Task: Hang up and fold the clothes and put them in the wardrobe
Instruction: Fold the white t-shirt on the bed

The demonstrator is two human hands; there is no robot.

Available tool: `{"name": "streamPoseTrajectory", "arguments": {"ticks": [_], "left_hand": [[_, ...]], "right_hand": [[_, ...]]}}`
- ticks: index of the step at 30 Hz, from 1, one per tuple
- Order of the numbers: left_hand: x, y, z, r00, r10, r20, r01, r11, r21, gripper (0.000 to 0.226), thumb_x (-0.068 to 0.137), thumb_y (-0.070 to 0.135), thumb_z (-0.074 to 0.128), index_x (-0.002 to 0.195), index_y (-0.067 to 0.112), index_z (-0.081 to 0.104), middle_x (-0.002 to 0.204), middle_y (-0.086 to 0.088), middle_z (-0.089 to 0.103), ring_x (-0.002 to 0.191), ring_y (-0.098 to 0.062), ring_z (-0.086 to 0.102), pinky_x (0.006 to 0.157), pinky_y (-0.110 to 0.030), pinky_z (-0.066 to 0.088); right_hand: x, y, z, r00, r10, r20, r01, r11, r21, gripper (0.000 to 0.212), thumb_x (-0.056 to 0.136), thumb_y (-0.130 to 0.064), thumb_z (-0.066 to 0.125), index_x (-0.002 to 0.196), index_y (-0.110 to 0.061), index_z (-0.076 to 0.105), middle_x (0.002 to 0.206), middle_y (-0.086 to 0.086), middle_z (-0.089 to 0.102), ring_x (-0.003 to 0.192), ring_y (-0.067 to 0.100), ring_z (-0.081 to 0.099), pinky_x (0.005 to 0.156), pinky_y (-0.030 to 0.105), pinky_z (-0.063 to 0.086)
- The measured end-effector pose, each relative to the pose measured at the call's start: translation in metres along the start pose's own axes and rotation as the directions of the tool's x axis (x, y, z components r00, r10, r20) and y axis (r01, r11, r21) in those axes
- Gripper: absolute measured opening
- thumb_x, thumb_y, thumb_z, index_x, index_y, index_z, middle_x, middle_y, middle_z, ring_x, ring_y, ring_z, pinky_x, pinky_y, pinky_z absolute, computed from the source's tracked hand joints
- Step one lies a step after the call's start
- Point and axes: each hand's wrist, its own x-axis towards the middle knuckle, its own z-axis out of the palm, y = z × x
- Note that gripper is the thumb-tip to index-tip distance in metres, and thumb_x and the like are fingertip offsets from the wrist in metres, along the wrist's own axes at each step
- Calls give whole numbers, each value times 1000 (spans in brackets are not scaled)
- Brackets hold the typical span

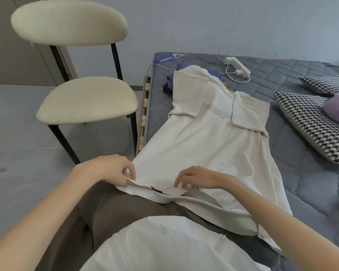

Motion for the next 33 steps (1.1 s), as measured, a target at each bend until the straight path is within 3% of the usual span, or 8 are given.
{"name": "streamPoseTrajectory", "arguments": {"ticks": [4, 8, 15, 21, 24, 26, 29, 33], "left_hand": [[8, 4, -7, 991, -45, 128, 44, 999, 14, 17, 70, 44, 60, 83, 53, 57, 93, 13, 54, 92, -5, 50, 78, -26, 45], [23, 34, -22, 996, 34, 87, -34, 999, -1, 46, 72, 68, 63, 112, 46, 59, 104, 18, 53, 103, -6, 45, 87, -28, 39], [65, 128, -18, 949, 304, -79, -310, 947, -83, 28, 95, 40, 51, 119, 30, 60, 110, 8, 59, 99, -10, 56, 86, -25, 43], [90, 180, 23, 878, 443, -182, -463, 882, -87, 30, 92, 41, 51, 121, 36, 55, 115, 10, 53, 90, -5, 52, 81, -25, 42], [92, 184, 43, 880, 467, -90, -475, 867, -150, 59, 68, 71, 62, 120, 49, 48, 108, 18, 43, 93, 1, 50, 88, -26, 43], [92, 185, 57, 869, 496, 4, -493, 865, -92, 74, 53, 76, 68, 119, 55, 42, 105, 19, 38, 99, 2, 43, 90, -28, 42], [97, 183, 75, 861, 509, 4, -509, 861, 22, 72, 56, 65, 74, 118, 48, 41, 107, 12, 36, 108, -8, 39, 93, -33, 43], [101, 180, 79, 855, 513, -78, -514, 858, 7, 38, 76, 41, 70, 106, 37, 47, 95, 8, 45, 89, -10, 48, 81, -25, 43]], "right_hand": [[-9, 10, -14, 1000, 0, -28, -3, 997, -83, 26, 91, -23, 45, 102, -30, 67, 91, -12, 70, 71, 5, 61, 77, 20, 48], [-28, 22, -24, 997, 42, -60, -53, 982, -183, 24, 88, -21, 47, 101, -34, 63, 89, -17, 66, 78, -5, 58, 73, 17, 43], [-92, 63, -23, 972, 172, -157, -211, 938, -277, 13, 86, -24, 57, 97, -27, 52, 96, -11, 54, 84, 12, 54, 76, 25, 45], [-151, 114, 17, 892, 248, -377, -389, 846, -365, 64, 76, -54, 67, 123, -24, 36, 119, -4, 34, 110, 18, 36, 93, 30, 41], [-164, 125, 47, 821, 232, -521, -455, 817, -353, 85, 72, -60, 66, 137, -22, 27, 132, 0, 23, 120, 24, 30, 98, 32, 41], [-167, 129, 65, 795, 239, -557, -468, 826, -313, 89, 72, -55, 67, 141, -22, 23, 139, 1, 19, 122, 26, 28, 96, 34, 44], [-167, 132, 78, 766, 202, -610, -469, 825, -315, 64, 80, -39, 61, 136, -24, 32, 140, -1, 23, 118, 26, 35, 75, 33, 49], [-169, 139, 74, 645, 174, -744, -440, 881, -175, 17, 91, -19, 50, 108, -16, 51, 134, -5, 36, 100, 22, 51, 58, 32, 41]]}}
